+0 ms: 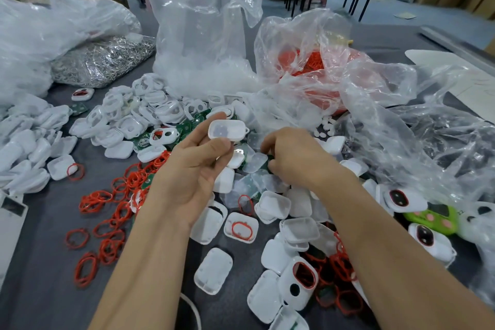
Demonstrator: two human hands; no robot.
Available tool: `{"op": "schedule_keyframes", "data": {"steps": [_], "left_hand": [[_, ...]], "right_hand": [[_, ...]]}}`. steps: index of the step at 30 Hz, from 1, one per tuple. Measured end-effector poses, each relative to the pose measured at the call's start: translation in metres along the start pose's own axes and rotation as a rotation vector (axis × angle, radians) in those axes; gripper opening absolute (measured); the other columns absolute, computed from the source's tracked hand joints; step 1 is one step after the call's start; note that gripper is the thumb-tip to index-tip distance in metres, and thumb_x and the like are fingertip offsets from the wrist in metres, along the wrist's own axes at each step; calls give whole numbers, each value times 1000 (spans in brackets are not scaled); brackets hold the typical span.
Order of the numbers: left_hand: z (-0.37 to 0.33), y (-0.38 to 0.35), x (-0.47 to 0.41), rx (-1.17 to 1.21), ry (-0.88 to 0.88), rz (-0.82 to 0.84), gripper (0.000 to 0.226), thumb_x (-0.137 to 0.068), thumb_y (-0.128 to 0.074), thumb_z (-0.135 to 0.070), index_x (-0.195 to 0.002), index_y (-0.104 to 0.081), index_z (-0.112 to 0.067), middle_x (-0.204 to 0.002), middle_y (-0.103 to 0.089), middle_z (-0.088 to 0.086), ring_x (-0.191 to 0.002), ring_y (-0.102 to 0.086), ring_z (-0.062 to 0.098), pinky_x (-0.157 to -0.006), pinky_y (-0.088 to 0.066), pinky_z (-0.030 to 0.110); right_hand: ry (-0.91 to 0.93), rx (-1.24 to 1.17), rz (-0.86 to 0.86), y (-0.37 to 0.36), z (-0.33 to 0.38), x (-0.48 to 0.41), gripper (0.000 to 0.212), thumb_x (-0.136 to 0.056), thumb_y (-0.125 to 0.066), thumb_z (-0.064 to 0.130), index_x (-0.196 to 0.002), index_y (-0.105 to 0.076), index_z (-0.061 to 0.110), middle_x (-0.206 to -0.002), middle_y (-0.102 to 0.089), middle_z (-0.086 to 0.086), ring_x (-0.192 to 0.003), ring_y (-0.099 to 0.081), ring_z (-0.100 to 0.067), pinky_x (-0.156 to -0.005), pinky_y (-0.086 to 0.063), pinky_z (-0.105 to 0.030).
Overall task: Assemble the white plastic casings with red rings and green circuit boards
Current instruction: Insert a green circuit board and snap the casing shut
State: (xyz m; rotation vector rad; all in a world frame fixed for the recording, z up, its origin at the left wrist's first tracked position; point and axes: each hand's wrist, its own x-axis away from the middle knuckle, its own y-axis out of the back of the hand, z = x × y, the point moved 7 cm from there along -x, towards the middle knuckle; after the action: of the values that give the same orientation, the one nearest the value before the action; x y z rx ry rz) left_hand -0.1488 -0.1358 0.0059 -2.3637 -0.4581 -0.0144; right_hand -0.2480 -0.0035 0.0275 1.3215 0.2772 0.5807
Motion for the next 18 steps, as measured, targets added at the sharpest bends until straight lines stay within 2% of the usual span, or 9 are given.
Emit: {"op": "schedule_keyframes", "data": {"steps": [3,5,8,11,14,18], "left_hand": [[1,-1,0,-45,-12,1,46,-69,-70,0,-111,-77,-17,-93,-76,-1,-80,-72,9,-79,-59,21],[2,-4,0,-77,-28,11,50,-71,-68,5,-117,-72,-14,-93,-76,-1,-82,-71,9,-82,-59,21],[5,-10,1,-129,-38,42,51,-72,-66,13,-116,-71,-13,-97,-77,0,-90,-71,10,-85,-58,21],[10,-17,3,-179,-18,98,51,-73,-69,20,-109,-76,-16,-99,-78,4,-91,-73,14,-82,-60,22],[16,-26,5,-213,10,153,47,-66,-70,13,-101,-81,-16,-99,-79,6,-86,-74,14,-74,-59,22],[25,-31,6,-252,63,194,45,-67,-71,10,-102,-82,-17,-98,-78,8,-84,-75,17,-75,-61,24]], "right_hand": [[-21,-21,-45,-1,-1,2,22,-83,-67,2,-96,-74,18,-100,-73,-3,-94,-67,-24,-81,-58,-33],[-71,-130,-120,1,-8,6,20,-84,-69,8,-82,-69,28,-92,-73,3,-89,-66,-20,-77,-53,-29],[-159,-400,-369,15,-32,23,22,-87,-71,17,-72,-66,32,-72,-71,13,-73,-69,-11,-68,-52,-24],[-199,-806,-537,18,-54,48,24,-90,-70,11,-75,-68,29,-64,-72,9,-54,-67,-7,-52,-48,-18],[-136,-1213,-501,14,-57,63,23,-91,-69,0,-82,-75,20,-66,-73,-8,-53,-66,-20,-50,-50,-25],[-42,-1465,-466,21,-54,69,40,-91,-64,-10,-77,-82,23,-72,-75,-7,-58,-68,-16,-53,-52,-21]]}}
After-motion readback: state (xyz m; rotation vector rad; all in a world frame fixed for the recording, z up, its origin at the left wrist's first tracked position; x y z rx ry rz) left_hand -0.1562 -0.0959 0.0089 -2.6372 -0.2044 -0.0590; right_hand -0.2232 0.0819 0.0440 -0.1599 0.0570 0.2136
